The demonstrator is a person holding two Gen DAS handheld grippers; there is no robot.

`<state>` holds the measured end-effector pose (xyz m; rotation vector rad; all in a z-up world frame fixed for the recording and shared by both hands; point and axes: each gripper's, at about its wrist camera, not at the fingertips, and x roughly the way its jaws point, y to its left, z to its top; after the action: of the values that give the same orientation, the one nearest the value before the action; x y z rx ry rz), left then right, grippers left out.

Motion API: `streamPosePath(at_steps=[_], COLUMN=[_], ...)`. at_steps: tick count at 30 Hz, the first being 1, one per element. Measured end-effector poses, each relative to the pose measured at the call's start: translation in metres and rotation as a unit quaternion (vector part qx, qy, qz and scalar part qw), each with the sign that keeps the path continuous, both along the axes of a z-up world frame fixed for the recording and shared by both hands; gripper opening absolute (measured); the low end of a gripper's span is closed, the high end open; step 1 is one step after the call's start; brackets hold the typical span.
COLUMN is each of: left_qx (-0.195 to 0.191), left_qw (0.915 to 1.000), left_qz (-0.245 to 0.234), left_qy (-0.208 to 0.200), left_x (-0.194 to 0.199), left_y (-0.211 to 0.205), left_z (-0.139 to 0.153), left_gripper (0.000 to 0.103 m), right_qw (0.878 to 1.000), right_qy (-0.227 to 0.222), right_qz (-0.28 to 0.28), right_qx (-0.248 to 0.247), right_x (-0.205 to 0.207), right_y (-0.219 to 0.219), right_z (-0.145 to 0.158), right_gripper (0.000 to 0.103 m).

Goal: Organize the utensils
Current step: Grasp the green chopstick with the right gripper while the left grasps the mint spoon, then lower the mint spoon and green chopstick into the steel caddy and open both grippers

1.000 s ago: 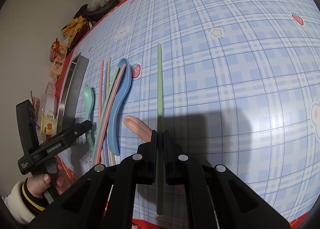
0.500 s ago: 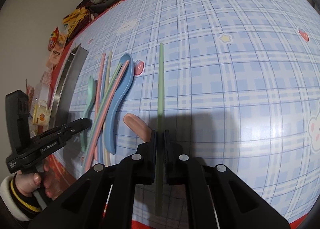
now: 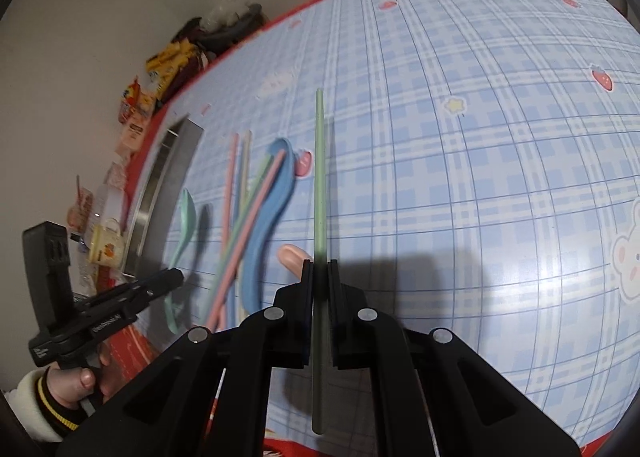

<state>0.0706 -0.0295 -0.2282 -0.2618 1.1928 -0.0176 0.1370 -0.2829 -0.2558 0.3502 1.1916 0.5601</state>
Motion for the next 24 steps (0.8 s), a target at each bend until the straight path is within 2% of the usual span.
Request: streamPosePath(at_steps=[14,24], left_qx=[0.025,0.022], left_qw=[0.9995,0.9993], left_qz=[-0.019,-0.009], left_qy=[-0.009,-0.029], left_x=[-0.020,-0.037], left_y=[-0.008,0.036], left_z=[0.016,0.035], left_gripper=[0.018,0.018], right_qw=[0.999,0.999], right_qy=[0.001,-0.003], right_qz=[-0.015,-0.022], right_qx=[0.028,0.027], right_x=[-0.020,-0.026], right_y=[-0.013,0.019], right_z=[0.007,0.019], right_gripper=[0.007,0.007])
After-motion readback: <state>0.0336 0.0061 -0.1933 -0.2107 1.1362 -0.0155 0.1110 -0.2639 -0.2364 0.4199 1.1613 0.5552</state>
